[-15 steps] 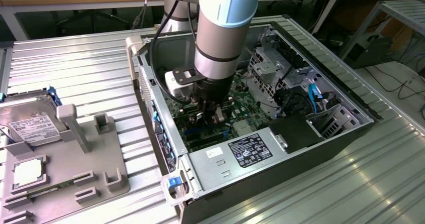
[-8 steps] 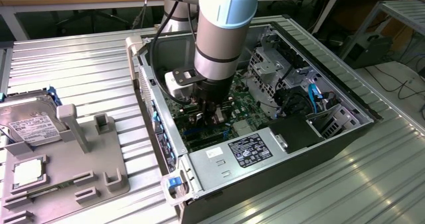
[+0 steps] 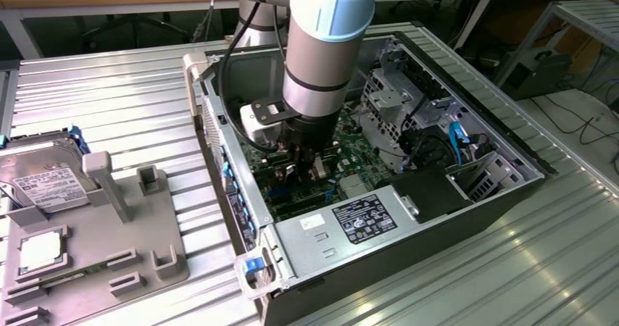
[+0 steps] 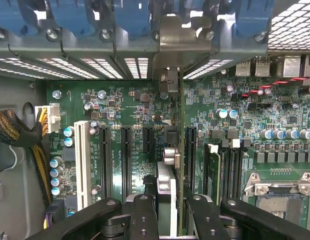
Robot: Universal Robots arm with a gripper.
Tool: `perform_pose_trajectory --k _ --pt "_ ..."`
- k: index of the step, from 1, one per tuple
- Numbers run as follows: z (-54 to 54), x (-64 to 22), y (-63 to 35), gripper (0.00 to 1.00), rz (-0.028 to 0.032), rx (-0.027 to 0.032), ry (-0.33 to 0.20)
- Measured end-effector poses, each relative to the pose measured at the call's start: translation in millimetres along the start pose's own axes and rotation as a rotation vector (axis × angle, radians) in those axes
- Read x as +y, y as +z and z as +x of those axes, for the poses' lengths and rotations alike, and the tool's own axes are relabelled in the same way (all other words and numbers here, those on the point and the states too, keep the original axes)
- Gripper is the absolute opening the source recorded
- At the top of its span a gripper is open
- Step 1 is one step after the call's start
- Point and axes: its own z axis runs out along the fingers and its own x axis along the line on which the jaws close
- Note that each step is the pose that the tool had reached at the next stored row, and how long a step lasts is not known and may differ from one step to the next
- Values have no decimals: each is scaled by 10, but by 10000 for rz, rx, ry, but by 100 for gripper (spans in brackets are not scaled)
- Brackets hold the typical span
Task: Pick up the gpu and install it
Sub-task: 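Insert the gpu into the slot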
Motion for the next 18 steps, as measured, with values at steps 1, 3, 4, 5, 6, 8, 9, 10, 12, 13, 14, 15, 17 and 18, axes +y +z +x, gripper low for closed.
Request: perform_pose_trajectory --k 1,3,4,5,6,8,9,10,12,13,14,15,17,18 --pt "0 0 0 28 -1 1 0" --pt "0 0 0 28 0 1 -1" --pt "0 -2 0 28 -1 1 -1" --pt "0 -8 0 28 -1 0 -1" --pt "-1 -17 1 28 0 -1 -1" --pt "0 -24 1 28 0 0 0" --pt "0 -24 0 28 -1 1 0" --pt "-6 -25 0 28 -1 2 0" --pt "-10 -25 2 28 0 1 -2" --pt "-11 -23 2 28 0 1 -1" --pt "-12 -20 2 28 -1 3 -1" --pt "-12 -15 3 28 -1 3 0" --pt "-12 -2 6 28 0 0 -1" --pt "-12 2 9 28 0 1 -1"
